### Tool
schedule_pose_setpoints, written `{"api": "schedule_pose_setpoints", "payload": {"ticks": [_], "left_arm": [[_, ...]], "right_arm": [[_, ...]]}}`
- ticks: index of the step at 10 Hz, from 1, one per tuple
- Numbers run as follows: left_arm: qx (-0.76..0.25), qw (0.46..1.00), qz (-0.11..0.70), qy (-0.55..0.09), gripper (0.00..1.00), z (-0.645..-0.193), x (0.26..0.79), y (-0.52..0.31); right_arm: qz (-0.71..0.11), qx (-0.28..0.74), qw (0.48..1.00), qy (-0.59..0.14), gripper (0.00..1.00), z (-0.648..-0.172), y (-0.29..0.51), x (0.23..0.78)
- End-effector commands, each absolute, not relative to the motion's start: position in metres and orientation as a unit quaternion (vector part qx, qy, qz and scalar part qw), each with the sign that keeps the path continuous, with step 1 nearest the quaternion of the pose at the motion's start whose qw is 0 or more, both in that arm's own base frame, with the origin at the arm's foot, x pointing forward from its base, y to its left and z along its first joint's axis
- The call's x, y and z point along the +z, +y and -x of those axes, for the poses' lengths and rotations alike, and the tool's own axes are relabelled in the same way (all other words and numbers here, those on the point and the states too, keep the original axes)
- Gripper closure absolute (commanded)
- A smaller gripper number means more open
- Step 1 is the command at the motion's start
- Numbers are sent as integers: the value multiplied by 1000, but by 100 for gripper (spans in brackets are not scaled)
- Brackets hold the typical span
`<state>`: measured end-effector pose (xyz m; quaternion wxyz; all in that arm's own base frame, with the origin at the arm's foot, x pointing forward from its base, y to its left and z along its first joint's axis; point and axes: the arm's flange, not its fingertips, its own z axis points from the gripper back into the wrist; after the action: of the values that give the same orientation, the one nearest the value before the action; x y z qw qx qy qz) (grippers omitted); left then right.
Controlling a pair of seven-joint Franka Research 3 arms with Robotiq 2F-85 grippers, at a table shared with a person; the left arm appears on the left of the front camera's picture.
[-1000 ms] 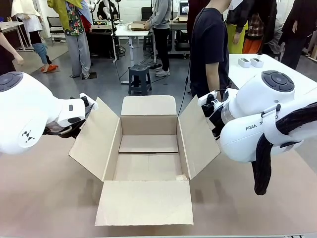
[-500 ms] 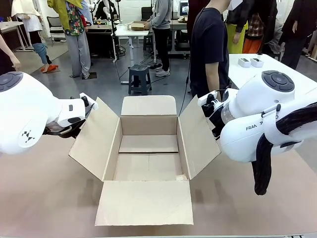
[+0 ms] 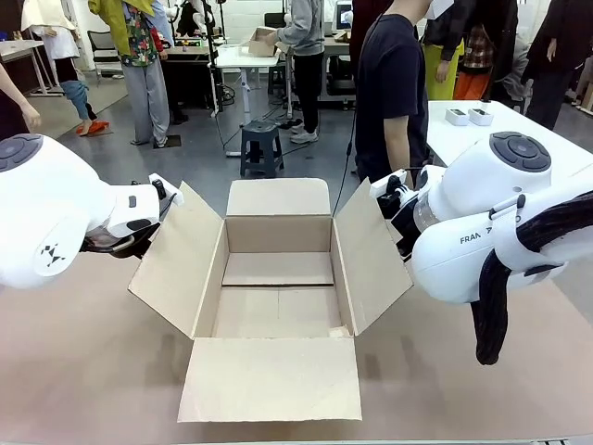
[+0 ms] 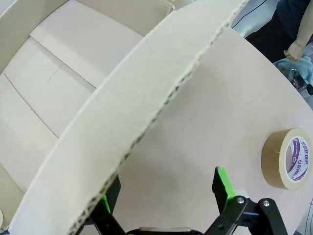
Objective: Wrap the clocks to prevent damage.
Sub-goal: Open the side flaps of the Package Box.
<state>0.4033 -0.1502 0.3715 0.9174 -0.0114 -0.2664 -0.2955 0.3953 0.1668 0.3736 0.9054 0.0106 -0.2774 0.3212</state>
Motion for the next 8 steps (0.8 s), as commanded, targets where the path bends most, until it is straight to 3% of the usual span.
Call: {"api": "schedule_pose_setpoints", "payload": {"ticks": [1,2,4,8], "left_arm": [[-295,917,11,-267,0,-403,372,-150],[-295,917,11,-266,0,-403,372,-150],[-287,915,51,-278,0,-389,417,-128],[-335,903,18,-267,0,-372,528,-137]], "right_arm": [[-11,321,905,-277,0,-395,167,374],[-11,321,905,-277,0,-395,167,374],[-32,310,893,-325,0,-382,131,427],[53,304,889,-339,0,-330,108,555]]}}
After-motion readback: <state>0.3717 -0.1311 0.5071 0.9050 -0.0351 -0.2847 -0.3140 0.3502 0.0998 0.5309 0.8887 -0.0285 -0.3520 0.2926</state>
